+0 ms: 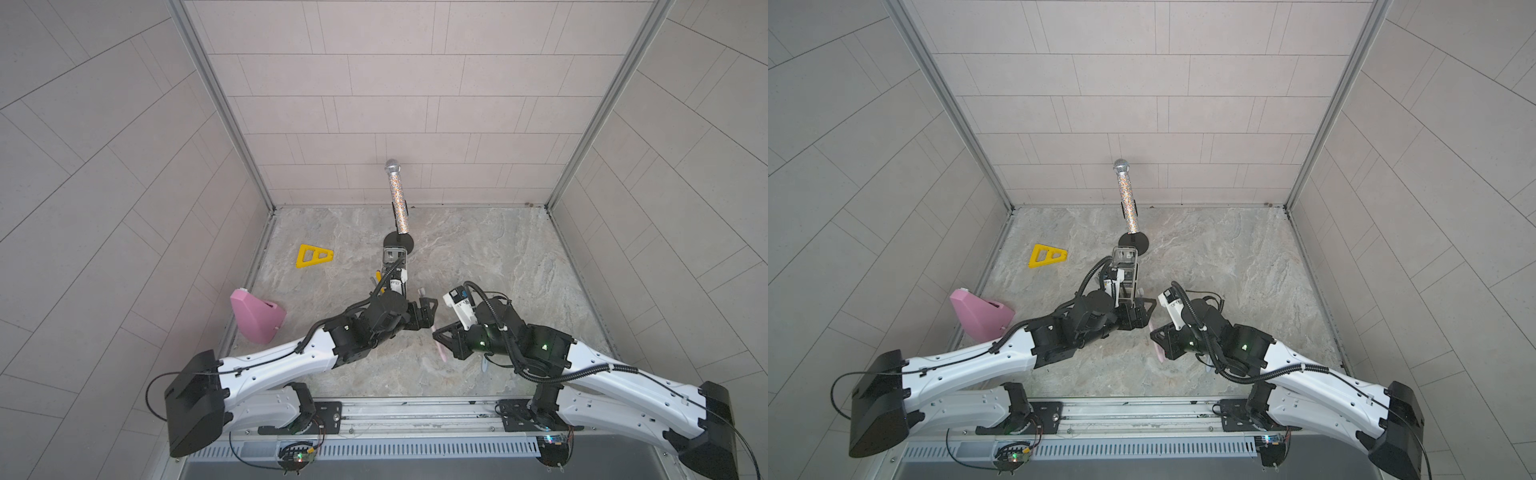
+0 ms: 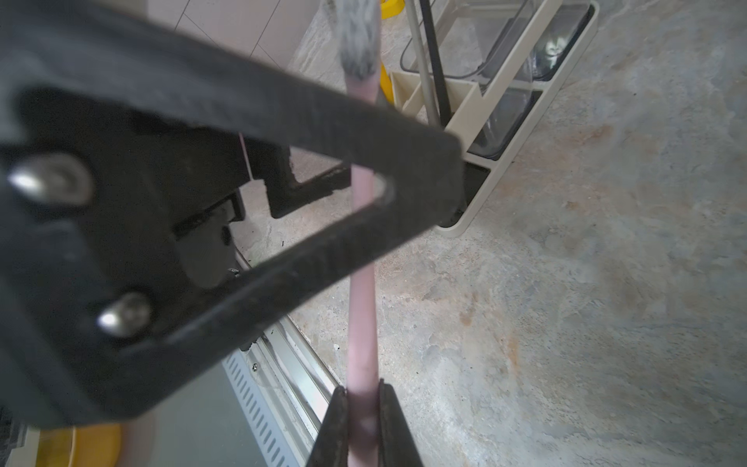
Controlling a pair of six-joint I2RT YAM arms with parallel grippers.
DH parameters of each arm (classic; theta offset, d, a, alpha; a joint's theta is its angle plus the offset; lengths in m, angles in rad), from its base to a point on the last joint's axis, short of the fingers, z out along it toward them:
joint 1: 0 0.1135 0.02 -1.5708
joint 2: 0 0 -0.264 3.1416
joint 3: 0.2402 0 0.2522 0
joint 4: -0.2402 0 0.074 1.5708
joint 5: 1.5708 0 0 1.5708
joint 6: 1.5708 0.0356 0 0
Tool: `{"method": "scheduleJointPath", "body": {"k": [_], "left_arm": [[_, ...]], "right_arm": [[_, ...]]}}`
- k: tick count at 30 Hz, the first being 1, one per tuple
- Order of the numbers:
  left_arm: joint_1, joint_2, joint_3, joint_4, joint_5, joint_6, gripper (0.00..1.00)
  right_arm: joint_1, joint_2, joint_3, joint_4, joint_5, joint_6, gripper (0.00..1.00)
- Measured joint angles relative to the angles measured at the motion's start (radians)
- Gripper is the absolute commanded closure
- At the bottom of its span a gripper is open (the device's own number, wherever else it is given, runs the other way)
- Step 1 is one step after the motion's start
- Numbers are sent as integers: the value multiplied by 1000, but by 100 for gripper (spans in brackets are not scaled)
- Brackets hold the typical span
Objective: Place the toothbrush into the toothbrush holder
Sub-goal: Pick up the toothbrush from the center of the board.
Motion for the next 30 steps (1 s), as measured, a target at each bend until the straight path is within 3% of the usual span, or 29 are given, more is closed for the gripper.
{"method": "scheduleJointPath", "body": {"k": [14, 19, 21, 25, 30], "left_arm": [[0, 37, 3, 87, 72, -59, 90], [-5, 26, 6, 98, 80, -69, 98], [-5, 24, 6, 94, 79, -69, 99], [-5, 3, 20, 27, 55, -37, 100], [-5, -71, 91, -129, -56, 78, 100]], "right_arm": [[26, 20, 0, 10, 1, -1, 90], [29, 25, -2, 19, 0, -8, 88], [29, 25, -2, 22, 1, -9, 78], [30, 19, -2, 5, 19, -17, 47], [29, -61, -3, -46, 81, -33, 36]]}}
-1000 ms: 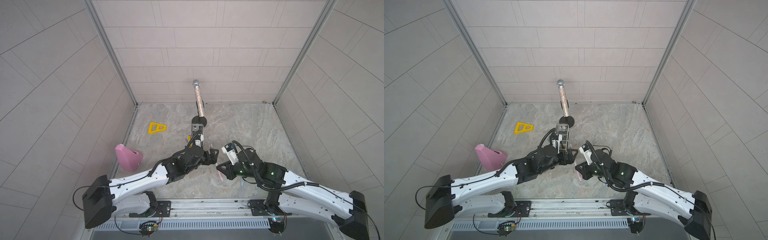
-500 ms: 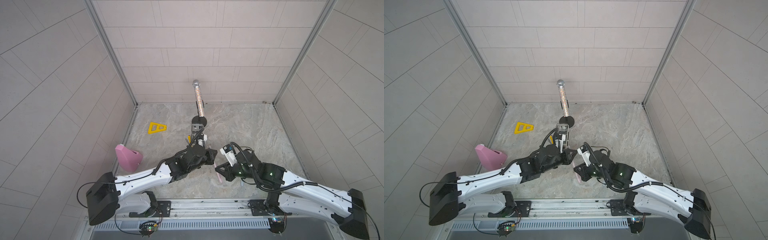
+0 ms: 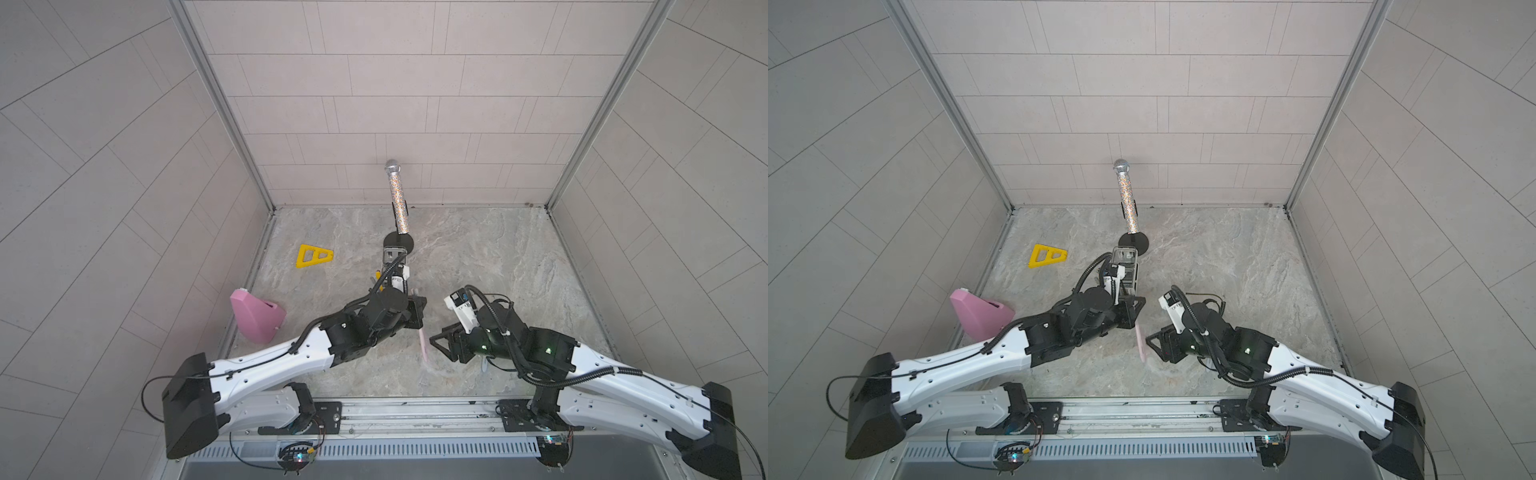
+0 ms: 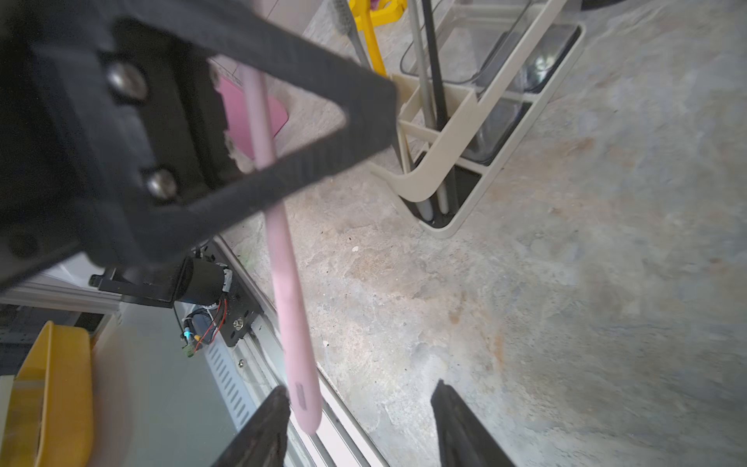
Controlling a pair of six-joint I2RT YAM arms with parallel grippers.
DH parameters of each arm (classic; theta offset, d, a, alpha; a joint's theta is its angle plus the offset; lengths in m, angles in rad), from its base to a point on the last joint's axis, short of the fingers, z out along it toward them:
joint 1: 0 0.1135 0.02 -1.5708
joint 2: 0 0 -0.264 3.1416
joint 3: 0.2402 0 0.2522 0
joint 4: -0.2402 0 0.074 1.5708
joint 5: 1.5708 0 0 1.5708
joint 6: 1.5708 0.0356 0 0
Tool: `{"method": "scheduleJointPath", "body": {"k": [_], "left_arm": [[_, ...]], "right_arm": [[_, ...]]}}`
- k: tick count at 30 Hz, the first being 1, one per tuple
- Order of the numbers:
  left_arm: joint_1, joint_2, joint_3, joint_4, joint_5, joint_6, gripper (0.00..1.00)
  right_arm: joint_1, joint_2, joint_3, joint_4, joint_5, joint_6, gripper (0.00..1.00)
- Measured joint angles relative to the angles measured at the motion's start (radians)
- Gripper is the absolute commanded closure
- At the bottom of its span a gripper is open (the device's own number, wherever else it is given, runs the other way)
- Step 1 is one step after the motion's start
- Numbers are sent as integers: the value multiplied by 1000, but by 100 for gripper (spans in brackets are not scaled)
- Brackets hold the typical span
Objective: Place the toothbrush into the toothbrush holder
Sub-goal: Pick up the toothbrush from the center of the board, then place the toothbrush in the toothbrush holder.
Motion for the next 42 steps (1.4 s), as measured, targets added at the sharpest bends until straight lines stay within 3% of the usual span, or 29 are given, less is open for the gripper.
{"method": "scheduleJointPath", "body": {"k": [5, 10, 18, 24, 42], "left_arm": [[0, -133, 16, -8, -175, 175, 100], [0, -230, -90, 224, -334, 372, 100], [0, -97, -188, 595, -467, 612, 100], [0, 18, -239, 772, -525, 685, 100], [18, 220, -304, 1110, -637, 739, 100]], "right_arm": [[-17, -76, -13, -21, 35, -5, 35], [-23, -39, -13, -20, 43, -5, 36], [-28, 4, -27, -20, 44, -14, 35], [-37, 22, -27, -20, 45, -21, 35], [-45, 42, -27, -19, 43, -26, 35]]}}
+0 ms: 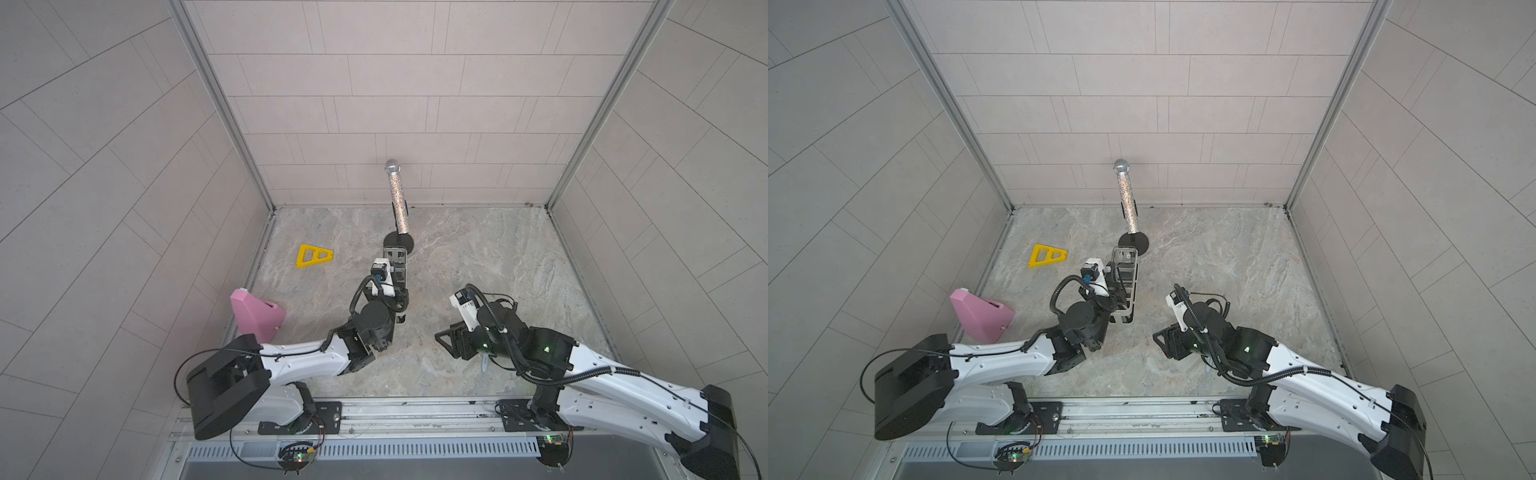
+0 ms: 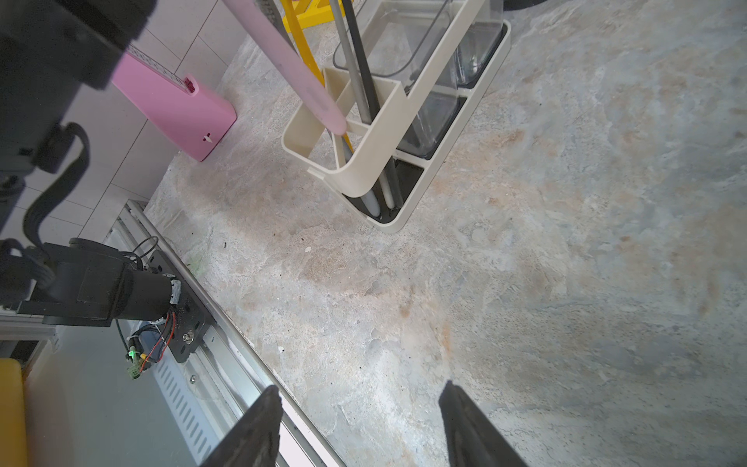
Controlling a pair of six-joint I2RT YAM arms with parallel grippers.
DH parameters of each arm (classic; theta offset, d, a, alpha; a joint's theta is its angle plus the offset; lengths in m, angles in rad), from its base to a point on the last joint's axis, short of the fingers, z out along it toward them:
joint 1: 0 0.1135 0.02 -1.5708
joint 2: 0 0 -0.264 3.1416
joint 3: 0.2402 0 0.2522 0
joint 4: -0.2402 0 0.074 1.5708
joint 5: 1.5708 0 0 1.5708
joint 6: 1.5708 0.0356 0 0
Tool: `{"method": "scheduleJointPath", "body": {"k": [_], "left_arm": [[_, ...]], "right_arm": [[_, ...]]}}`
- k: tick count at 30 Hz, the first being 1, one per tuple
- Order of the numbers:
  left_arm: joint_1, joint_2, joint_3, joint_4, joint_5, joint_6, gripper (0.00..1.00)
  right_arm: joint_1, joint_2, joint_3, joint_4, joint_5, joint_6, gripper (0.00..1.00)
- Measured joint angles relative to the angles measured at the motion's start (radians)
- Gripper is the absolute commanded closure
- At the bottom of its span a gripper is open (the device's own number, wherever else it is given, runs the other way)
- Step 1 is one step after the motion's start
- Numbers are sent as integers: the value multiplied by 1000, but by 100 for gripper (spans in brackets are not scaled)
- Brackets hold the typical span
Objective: Place the toothbrush into the toothbrush holder
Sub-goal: Place the toothbrush in the toothbrush holder.
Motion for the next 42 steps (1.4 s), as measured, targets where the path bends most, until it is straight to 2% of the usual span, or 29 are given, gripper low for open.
{"method": "scheduleJointPath", "body": {"k": [10, 18, 26, 30, 38, 42], "left_arm": [[0, 69, -26, 104, -18, 0, 100], [3, 133, -27, 130, -29, -1, 100], [3, 140, -31, 135, -29, -2, 100], [3, 100, -38, 116, -31, -1, 100], [5, -92, -36, 46, -48, 9, 100], [7, -128, -36, 6, -49, 11, 100]], "right_arm": [[-6, 10, 0, 0, 0, -6, 35], [-13, 10, -38, 2, -3, -10, 35], [-20, -4, -45, 1, -7, -10, 35], [-23, -11, -48, 1, -8, -10, 35], [-26, -13, -51, 2, -9, -10, 35], [-26, -13, -51, 4, -11, -9, 35]]}}
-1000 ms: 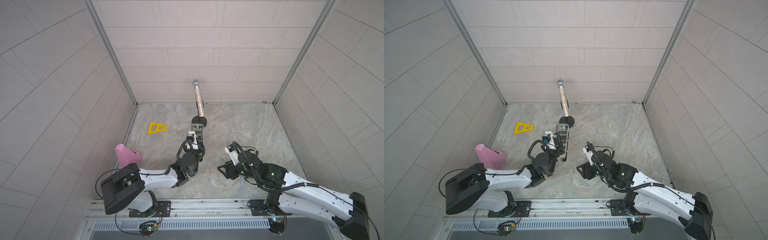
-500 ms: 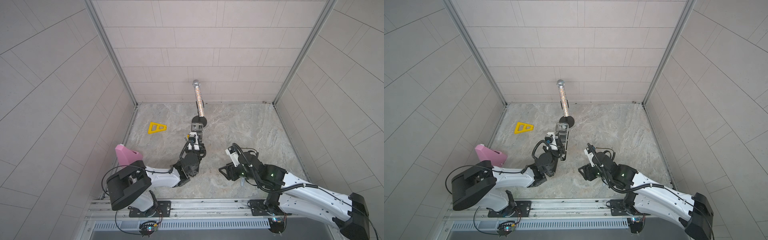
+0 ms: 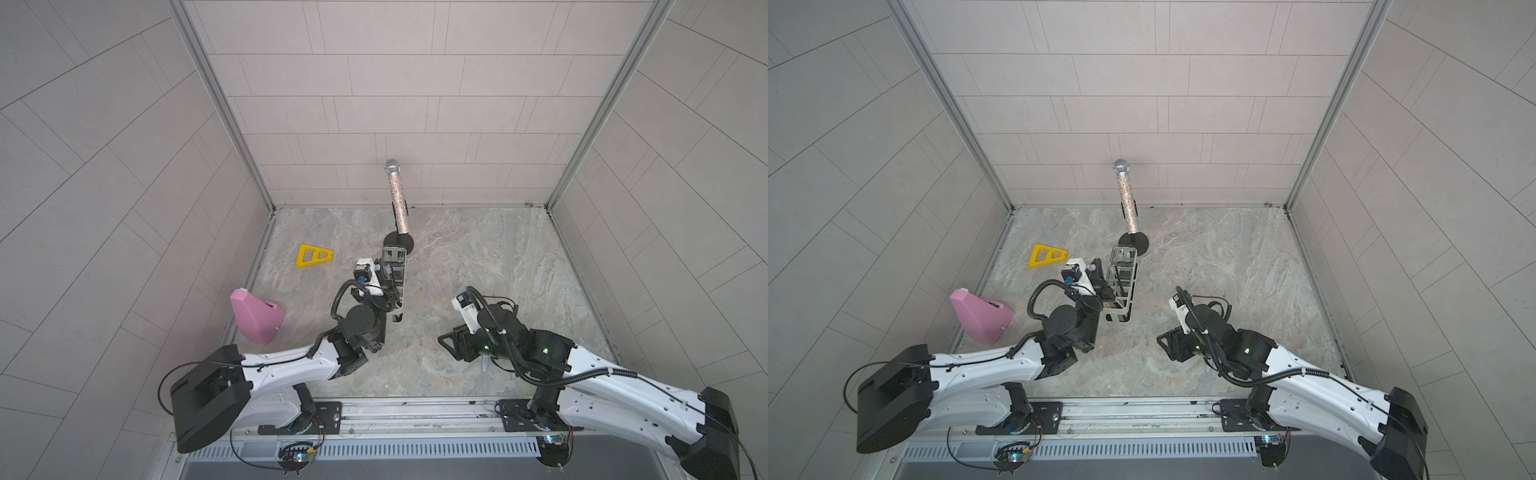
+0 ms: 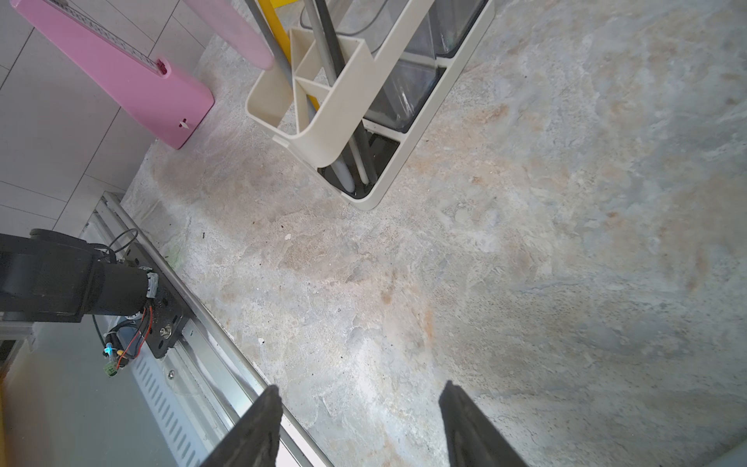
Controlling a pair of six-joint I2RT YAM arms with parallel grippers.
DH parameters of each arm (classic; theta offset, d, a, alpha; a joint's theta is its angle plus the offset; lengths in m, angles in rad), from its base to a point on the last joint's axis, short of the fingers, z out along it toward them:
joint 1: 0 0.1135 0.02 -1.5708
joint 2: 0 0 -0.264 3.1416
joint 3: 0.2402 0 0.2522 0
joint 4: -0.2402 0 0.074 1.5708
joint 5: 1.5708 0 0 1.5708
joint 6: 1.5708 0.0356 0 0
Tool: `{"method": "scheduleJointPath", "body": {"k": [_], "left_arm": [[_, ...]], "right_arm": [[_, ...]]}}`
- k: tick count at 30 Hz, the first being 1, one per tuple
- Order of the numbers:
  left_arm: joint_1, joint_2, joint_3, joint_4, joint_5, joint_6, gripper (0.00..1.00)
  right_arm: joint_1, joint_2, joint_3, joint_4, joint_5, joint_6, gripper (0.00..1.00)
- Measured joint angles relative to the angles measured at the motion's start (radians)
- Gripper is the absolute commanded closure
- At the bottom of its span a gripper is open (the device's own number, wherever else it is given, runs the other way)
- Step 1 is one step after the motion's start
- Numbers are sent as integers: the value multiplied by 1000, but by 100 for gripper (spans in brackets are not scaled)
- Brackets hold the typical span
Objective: Place the toothbrush into the toothbrush holder
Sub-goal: Place the toothbrush in the toothbrush holder.
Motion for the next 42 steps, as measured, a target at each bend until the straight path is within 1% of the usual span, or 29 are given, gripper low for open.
{"method": "scheduleJointPath", "body": {"k": [6, 19, 27, 36, 42], "left_arm": [[14, 15, 0, -26, 3, -9, 100], [50, 175, -8, 19, 32, -60, 99], [50, 209, -13, 41, 46, -87, 98], [50, 235, -19, 48, 51, -103, 91], [50, 235, -19, 50, 52, -108, 78]], "right_arm": [[0, 0, 0, 1, 0, 0, 35], [-3, 0, 0, 2, 0, 0, 35], [-8, 0, -6, 3, 0, 0, 35], [-11, -1, -17, 2, -1, 0, 35], [-11, -2, -17, 2, -1, 0, 35]]}}
